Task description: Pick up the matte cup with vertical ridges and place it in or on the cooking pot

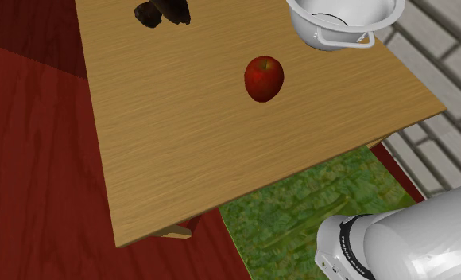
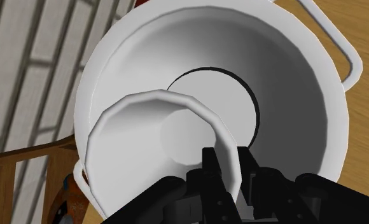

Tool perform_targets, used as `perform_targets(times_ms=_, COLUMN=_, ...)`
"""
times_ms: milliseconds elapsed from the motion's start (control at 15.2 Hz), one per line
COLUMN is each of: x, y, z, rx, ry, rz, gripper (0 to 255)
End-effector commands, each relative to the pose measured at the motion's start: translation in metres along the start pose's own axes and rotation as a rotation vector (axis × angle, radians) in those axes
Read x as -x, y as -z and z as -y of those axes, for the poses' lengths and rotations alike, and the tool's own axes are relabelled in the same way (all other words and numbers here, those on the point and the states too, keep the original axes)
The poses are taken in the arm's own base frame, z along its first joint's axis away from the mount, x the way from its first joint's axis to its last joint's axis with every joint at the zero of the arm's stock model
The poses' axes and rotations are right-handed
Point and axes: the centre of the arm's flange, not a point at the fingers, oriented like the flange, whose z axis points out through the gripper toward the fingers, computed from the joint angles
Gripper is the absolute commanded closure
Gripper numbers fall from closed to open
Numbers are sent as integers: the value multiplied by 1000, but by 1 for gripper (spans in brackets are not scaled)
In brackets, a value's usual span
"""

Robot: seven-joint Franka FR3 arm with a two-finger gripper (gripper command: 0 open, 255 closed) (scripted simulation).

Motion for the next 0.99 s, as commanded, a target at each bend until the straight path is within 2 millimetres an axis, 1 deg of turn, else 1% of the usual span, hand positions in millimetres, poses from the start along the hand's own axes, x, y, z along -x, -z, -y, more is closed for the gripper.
perform_targets(times_ms=0, x=-1, y=-11, z=3, rx=0, ry=0, rz=-1, gripper=255)
perform_targets(times_ms=660, x=-10, y=-64, z=14, rx=0, ry=0, rz=-1, gripper=255)
perform_targets(times_ms=924, x=-10, y=-64, z=14, rx=0, ry=0, rz=-1, gripper=255)
